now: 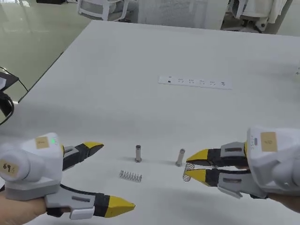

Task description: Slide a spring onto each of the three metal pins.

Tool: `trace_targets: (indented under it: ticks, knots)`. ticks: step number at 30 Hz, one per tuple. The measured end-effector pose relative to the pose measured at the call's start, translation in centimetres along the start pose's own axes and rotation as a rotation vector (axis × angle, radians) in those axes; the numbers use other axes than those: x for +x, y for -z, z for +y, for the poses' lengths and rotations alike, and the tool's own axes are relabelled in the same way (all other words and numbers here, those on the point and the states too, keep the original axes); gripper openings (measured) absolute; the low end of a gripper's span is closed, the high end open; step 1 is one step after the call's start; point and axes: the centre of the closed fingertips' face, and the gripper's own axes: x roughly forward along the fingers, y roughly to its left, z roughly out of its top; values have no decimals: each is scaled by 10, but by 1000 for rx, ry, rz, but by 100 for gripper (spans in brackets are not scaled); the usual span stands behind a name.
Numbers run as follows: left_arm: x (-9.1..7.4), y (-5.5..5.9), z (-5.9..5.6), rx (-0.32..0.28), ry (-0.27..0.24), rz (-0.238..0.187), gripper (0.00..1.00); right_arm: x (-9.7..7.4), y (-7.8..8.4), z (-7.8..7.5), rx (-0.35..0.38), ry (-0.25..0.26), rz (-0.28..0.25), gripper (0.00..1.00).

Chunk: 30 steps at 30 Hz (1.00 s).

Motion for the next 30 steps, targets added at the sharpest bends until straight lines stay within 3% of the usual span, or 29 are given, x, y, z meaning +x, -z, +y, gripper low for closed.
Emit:
trace_targets:
  ticks: [5,10,21,30]
  knots:
    - [-4,-2,2,-29,-13,-27,98,2,3,-4,6,12,4,8]
    - [-6,4,4,-30,-17,-9,98,3,6,-13,18,25,6,8]
    - [-9,8,5,-38,-29,-3,98,6,9,-49,53,106,1,8]
    - [-12,11,5,-52,-36,1,98,12,13,-67,70,141,2,8]
